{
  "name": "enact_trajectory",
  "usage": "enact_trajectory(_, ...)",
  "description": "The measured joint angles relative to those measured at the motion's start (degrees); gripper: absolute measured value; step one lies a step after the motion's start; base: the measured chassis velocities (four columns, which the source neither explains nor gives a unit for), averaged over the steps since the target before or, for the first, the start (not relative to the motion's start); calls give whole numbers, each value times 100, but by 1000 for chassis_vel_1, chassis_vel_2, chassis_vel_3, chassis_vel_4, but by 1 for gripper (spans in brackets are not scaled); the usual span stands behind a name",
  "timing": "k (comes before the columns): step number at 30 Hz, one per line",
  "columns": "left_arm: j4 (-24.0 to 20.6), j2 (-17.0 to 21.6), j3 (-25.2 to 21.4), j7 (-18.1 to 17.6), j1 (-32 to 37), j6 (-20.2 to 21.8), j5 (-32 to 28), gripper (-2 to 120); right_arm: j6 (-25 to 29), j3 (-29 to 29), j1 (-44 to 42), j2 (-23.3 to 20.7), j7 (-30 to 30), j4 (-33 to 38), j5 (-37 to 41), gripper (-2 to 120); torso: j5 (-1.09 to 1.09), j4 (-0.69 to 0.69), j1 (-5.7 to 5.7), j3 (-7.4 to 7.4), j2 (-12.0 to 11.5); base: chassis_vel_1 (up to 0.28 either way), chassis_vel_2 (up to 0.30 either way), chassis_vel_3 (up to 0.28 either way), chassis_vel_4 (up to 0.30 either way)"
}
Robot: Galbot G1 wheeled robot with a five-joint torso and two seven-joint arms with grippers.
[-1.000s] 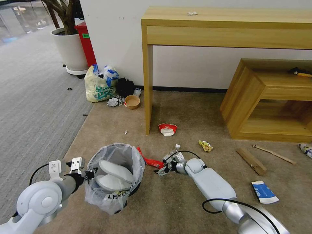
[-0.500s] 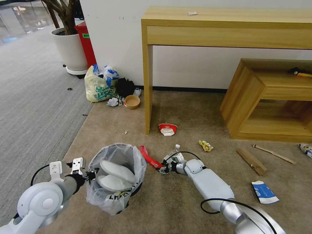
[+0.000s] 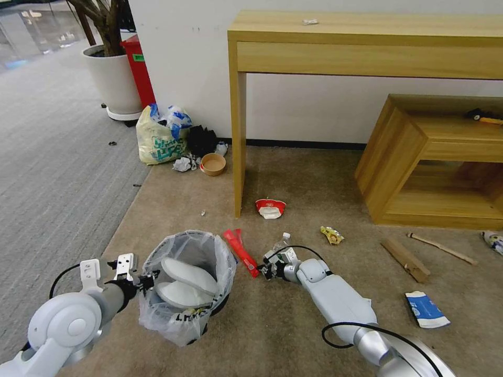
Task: Pick up the trash bin and place the garbage on the floor into it.
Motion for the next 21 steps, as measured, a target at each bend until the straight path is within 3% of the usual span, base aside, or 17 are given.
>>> enact_trajectory(7, 84, 77, 71, 24, -63, 0, 7, 0, 258, 266, -215, -171, 304, 1031, 109, 0, 0, 1, 0, 0, 0, 0, 0, 0, 0)
enact_trajectory(10, 200, 167, 161, 64, -163, 0, 7, 0, 224, 309, -367, -409, 441, 2049, 420, 0, 1, -1, -1, 0, 0, 0, 0, 0, 0)
enact_trajectory(11, 200, 167, 161, 64, -163, 0, 7, 0, 224, 309, -367, -409, 441, 2049, 420, 0, 1, -1, -1, 0, 0, 0, 0, 0, 0)
enact_trajectory(14, 357, 298, 275, 124, -289, 0, 6, 0, 53, 339, -440, -603, 486, 3208, 862, 0, 0, -1, -1, 0, 0, 0, 0, 0, 0)
enact_trajectory(19, 472, 425, 367, 196, -389, 0, -3, 0, -83, 317, -413, -718, 486, 3971, 1225, 0, -2, 0, -1, 0, 0, 0, 0, 0, 0)
enact_trajectory(21, 573, 547, 550, 221, -551, 0, -33, 0, -277, 91, -278, -792, 516, 4823, 1702, 0, -1, 3, -1, -1, 1, 0, 0, 0, 0)
